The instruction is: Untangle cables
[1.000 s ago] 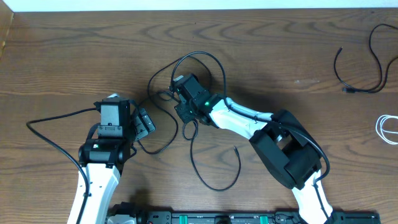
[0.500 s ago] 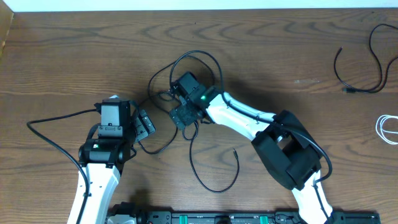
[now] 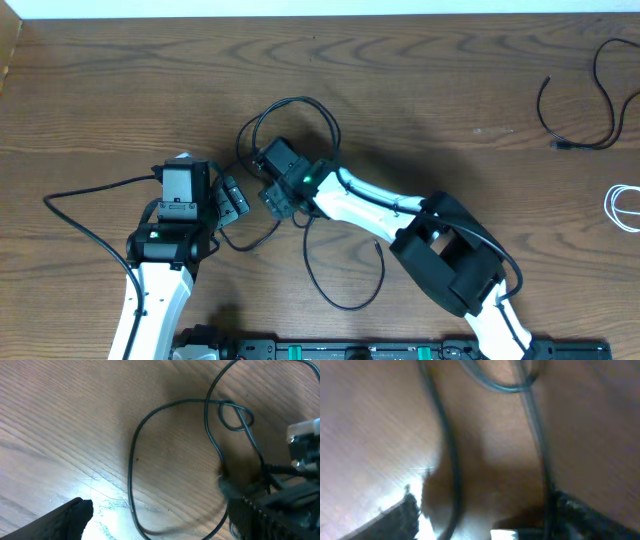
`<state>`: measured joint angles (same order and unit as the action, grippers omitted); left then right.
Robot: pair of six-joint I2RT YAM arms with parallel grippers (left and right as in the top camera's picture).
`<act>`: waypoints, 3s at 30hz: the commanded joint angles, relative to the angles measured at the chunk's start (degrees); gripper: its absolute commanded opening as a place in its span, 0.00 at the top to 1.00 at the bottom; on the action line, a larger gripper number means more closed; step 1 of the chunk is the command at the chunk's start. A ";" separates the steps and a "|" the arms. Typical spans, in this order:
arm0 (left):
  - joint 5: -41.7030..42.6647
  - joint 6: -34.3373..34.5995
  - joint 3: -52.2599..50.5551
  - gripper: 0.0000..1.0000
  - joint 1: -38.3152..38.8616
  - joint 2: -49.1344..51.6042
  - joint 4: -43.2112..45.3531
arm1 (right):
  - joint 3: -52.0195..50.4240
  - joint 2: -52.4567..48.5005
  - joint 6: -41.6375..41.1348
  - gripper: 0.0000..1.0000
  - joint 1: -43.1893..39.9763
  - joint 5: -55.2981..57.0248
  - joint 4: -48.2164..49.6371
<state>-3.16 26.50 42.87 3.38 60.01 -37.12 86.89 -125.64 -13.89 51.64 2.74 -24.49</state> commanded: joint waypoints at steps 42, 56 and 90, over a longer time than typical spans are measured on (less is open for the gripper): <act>-0.55 -1.14 0.33 0.07 -0.31 0.15 -2.73 | -1.44 4.61 -8.33 0.01 -25.35 1.46 -18.45; -0.55 -1.14 0.33 0.07 -0.31 0.15 -2.73 | -1.90 4.57 -9.42 0.07 -24.61 0.15 -17.35; -0.55 -1.14 0.33 0.07 -0.31 0.17 -2.73 | -0.72 5.46 -30.75 0.20 -35.58 7.65 -14.95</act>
<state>-3.16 26.50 42.87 3.38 60.01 -39.68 86.15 -118.74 -42.44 16.40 9.08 -39.53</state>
